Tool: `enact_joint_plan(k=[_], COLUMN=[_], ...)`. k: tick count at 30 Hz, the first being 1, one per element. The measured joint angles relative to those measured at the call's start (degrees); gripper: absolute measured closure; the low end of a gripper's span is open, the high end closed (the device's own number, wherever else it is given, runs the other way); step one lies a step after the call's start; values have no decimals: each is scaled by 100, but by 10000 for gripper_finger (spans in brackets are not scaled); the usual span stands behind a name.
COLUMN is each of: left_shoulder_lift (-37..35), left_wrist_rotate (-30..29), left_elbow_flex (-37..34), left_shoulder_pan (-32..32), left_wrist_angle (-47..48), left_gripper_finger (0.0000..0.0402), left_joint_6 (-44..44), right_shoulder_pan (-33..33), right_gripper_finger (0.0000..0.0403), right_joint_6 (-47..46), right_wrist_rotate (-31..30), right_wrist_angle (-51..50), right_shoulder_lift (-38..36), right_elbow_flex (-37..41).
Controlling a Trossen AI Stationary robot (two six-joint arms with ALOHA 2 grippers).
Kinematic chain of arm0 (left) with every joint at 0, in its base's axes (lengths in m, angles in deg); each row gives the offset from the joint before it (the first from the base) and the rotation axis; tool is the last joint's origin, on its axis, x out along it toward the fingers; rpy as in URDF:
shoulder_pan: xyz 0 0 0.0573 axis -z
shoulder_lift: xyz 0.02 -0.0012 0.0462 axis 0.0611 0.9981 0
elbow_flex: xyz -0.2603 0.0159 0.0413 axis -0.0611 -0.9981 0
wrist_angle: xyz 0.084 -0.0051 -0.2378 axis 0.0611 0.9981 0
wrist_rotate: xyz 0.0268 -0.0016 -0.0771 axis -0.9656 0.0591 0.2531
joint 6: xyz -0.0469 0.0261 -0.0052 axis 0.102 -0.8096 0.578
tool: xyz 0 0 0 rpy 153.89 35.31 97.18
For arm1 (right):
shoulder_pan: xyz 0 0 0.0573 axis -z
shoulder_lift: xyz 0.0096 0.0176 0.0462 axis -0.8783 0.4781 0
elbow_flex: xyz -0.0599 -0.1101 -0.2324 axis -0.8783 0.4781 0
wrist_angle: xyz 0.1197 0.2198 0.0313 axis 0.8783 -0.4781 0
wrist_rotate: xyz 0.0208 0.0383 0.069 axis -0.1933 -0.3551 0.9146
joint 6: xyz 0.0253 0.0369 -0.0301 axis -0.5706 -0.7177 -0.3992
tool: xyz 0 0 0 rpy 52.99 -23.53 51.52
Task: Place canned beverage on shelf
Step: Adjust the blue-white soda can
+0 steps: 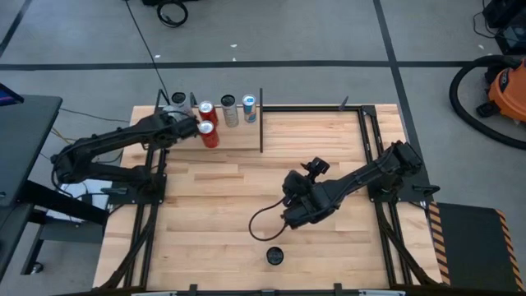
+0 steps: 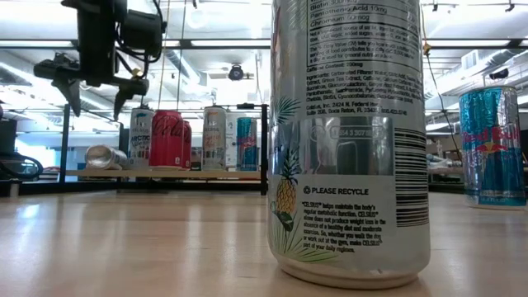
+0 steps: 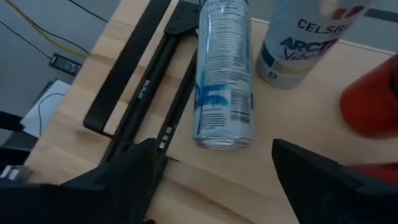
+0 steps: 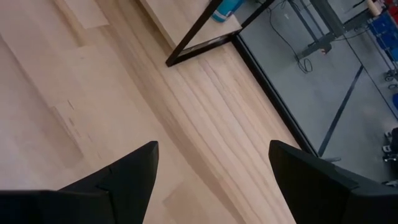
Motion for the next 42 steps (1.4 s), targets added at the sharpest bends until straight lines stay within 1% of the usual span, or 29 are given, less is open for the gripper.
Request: enact_joint_plan(k=[3,5,10,15,18,20,25,28,37,42], left_shoulder_lift=[3,21,167,169,154,152,154,154,152,230], left_wrist_rotate=[-11,-9,-11,166,193,252,291,286,418,390], left_elbow_flex=[0,0,-20,-619,-849,-948,-1027,-1027,-1021,-1012], left_shoulder_pan=[-45,-83,-262,-422,-606,-688,-814,-884,-1192,-1292], left_wrist_angle=[-163,-254,-261,-1007,-1310,-1509,-1914,-2193,-2190,-2199], left_gripper_finger=[81,81,81,81,81,81,81,81,81,81], left_joint_6=[-39,-217,-434,-450,-520,-729,-779,-988,-1129,-1237], right_shoulder_pan=[-41,-58,-74,-74,-74,-74,-47,-38,-41,-40], right_gripper_finger=[89,89,89,89,89,89,89,89,89,89], right_joint_6=[-9,-37,-69,-74,-74,-62,-57,-56,-20,-13], right_wrist_rotate=[1,1,6,8,10,19,28,28,25,23], right_wrist_angle=[8,17,28,31,52,51,52,52,54,56], right_shoulder_lift=[0,0,0,0,0,0,0,0,0,0], right_elbow_flex=[1,0,1,1,76,120,149,149,149,149])
